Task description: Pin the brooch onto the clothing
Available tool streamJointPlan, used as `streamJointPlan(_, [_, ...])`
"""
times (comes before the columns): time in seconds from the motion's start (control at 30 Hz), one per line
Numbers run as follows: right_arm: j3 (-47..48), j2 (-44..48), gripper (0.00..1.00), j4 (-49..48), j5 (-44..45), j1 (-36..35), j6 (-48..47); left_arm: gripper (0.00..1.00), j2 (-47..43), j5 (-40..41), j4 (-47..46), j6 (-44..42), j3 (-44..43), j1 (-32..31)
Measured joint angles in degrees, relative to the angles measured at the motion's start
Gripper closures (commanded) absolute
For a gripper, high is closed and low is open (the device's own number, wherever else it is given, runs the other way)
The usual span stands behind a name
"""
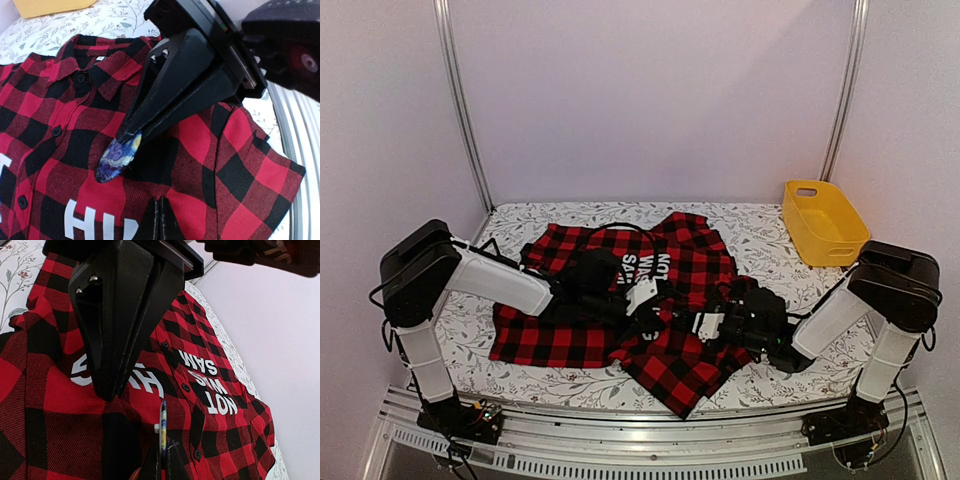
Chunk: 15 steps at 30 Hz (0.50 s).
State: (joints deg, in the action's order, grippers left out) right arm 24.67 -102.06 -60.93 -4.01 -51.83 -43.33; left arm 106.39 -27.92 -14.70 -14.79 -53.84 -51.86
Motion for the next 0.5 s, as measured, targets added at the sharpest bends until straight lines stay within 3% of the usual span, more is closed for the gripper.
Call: streamJointPlan(0.5, [-0.7,-0.5,1.00,-0.4,0.7,-2.3,-2.8,1.00,0.0,0.1,0.0,0.0,0.0,0.0])
